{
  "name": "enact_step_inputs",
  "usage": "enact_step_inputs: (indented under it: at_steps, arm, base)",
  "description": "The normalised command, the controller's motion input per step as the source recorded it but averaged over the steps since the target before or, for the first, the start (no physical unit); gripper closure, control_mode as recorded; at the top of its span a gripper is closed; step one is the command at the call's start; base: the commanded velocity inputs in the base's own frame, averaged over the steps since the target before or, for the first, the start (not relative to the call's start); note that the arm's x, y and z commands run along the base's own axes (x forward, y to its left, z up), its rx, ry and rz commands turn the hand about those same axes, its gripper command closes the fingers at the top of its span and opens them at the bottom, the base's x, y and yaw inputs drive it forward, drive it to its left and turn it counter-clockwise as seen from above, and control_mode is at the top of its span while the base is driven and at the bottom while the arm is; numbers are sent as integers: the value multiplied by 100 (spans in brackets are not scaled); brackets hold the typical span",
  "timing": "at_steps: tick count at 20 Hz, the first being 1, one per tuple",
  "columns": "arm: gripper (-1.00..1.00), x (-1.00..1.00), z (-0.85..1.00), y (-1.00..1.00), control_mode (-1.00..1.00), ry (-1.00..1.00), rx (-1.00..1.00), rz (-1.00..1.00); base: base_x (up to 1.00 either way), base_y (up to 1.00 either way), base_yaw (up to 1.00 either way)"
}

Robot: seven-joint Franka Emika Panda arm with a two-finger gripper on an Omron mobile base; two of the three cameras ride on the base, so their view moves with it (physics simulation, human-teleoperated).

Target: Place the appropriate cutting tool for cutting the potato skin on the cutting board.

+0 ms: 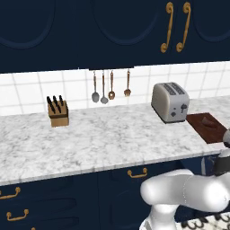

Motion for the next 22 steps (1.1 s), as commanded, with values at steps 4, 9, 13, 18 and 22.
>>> enact_step_inputs:
  at_steps: [4, 9, 13, 18, 22]
  arm:
    - [-100, 0, -57, 0, -100, 9, 0, 0]
    - [-100, -15, -34, 0, -100, 17, 0, 0]
    - [-100, -75, -14, 0, -100, 6, 3, 0]
    - [-100, -99, -1, 0, -100, 4, 3, 0]
    - [-100, -21, -1, -12, -100, 2, 1, 0]
  base:
    - [0, 0, 0]
    - [0, 0, 0]
    - [0, 0, 0]
    - [0, 0, 0]
    - [0, 0, 0]
